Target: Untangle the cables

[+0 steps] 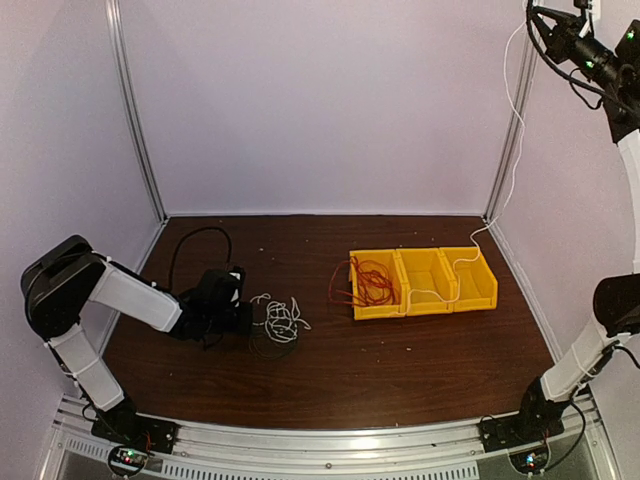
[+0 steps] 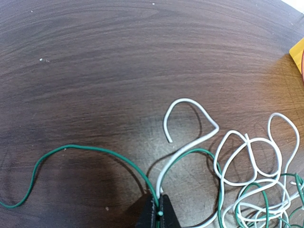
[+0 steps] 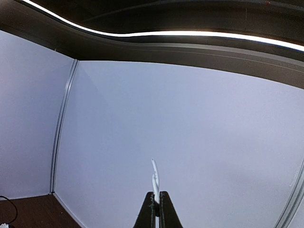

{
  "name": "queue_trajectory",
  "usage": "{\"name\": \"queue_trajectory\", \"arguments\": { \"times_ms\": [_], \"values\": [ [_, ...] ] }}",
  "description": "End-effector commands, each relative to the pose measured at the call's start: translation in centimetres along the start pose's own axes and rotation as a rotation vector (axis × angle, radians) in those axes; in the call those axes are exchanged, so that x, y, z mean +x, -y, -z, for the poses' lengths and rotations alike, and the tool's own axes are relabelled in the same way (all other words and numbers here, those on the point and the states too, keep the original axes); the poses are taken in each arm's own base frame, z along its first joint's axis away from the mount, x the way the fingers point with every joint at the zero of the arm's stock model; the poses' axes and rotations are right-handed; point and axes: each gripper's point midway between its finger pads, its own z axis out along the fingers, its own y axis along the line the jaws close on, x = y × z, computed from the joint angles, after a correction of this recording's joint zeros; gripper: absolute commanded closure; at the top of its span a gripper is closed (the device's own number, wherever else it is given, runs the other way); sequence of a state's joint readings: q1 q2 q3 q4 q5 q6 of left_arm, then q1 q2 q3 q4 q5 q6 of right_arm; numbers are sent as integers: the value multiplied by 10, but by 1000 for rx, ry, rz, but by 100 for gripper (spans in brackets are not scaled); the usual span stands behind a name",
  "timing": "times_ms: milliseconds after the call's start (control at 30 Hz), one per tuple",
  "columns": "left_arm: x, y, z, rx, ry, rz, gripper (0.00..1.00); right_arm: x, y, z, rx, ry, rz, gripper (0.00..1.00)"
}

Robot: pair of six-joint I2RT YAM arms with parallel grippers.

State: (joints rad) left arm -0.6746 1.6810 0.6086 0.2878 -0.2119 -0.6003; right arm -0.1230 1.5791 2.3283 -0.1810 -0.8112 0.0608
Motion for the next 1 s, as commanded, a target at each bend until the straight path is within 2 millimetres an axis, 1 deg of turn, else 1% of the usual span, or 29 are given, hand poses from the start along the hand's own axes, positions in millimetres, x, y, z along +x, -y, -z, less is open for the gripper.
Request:
{"name": "queue_trajectory", "arguments": {
  "times_ms": [0, 100, 133, 167, 267, 333, 433, 467, 533, 600, 767, 867, 933, 967],
  "values": [
    [38, -27, 2, -84, -131, -54, 100, 4, 6, 2, 23, 15, -1, 100],
    [36, -27, 3, -85, -123, -58, 98, 48, 5, 2, 7, -60, -45, 100],
    [36, -27, 3, -86, -123, -58, 96, 64, 4, 3, 0, -87, -63, 100],
    [36, -26, 3, -83, -121, -58, 93, 84, 2, 5, -9, -119, -85, 100],
    [33, -25, 4, -79, -116, -61, 87, 138, -12, 16, -50, -200, -155, 100],
    [28, -24, 7, -78, -108, -61, 75, 167, -25, 24, -89, -248, -194, 100],
    [16, -24, 15, -91, -79, -54, 61, 197, -44, 36, -127, -306, -245, 100],
    [10, -23, 19, -95, -61, -52, 57, 209, -50, 40, -139, -331, -238, 100],
    [-7, -19, 30, -89, -10, -50, 51, 225, -62, 46, -154, -369, -245, 100],
    [-26, -15, 42, -86, 44, -41, 47, 245, -73, 52, -165, -411, -260, 100],
    [-74, -1, 74, -50, 189, -23, 46, 314, -97, 66, -186, -560, -305, 100],
    [-100, 13, 95, 16, 286, -21, 46, 354, -108, 77, -188, -651, -321, 100],
    [-112, 18, 106, 42, 333, -13, 47, 382, -113, 87, -183, -724, -323, 100],
    [-116, 19, 110, 49, 351, -10, 47, 396, -120, 91, -195, -763, -321, 100]
  ]
}}
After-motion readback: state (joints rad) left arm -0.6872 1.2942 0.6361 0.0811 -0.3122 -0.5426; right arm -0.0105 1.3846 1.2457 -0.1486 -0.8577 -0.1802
